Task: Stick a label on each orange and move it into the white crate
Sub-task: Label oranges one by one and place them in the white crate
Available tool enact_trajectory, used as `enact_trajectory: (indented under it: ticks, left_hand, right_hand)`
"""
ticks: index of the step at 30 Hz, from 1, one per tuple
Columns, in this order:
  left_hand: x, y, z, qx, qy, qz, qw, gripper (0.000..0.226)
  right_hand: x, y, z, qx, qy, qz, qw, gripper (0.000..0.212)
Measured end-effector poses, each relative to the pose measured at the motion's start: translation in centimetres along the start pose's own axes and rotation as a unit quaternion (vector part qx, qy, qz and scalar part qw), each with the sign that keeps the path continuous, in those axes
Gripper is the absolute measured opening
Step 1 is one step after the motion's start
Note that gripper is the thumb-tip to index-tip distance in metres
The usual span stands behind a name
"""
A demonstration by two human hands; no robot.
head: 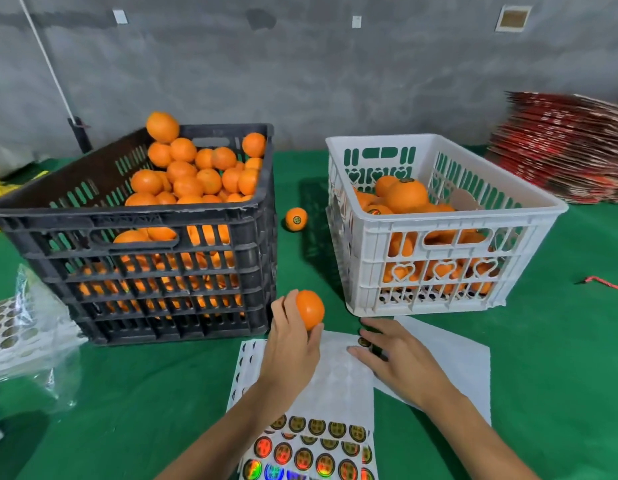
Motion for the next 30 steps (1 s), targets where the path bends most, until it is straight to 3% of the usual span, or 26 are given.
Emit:
enact_trajectory:
  ticks: [8,17,23,26,30]
  left_hand:
    - [0.0,0.1,0.1,-0.001,0.005,-0.003,1.000,0.068]
    - [-0.3,0.3,-0.1,-0.004,0.008,-0.012,1.000,0.069]
    - [-0.3,0.4,-0.2,-0.004,0.012,-0.017,1.000,0.070]
    - [-0.4,0.5,-0.2,-0.004,0.013,-0.020,1.000,0.070]
    - [-0.4,0.8,0.2,-0.018,-0.006,-0.023,1.000,0.071]
  right_hand:
    - [0.1,0.1,0.1,-0.010,0.030,-0.004,0.999,0.044]
    - [-0.4,0.8,-0.3,-0.067,0.064,-0.018,0.996,0.041]
    - [-0.4,0.6,-0.6,-0.038,0.059,0.033,0.997,0.029]
    - [-0.4,0.8,-0.3,0.047,0.009,0.051,0.998,0.025]
    - [-0.1,1.6,-1.1,0.123,-0.045,0.162,0.978,0.017]
Point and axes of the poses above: each hand's wrist, its own x-axis towards the middle knuckle, its own y-axis out of the back of the hand, z = x × y, the point moved 1 cm from there along x, towards the middle knuckle, and after that the axes turned 3 degrees about -z, right-handed, at the moved point
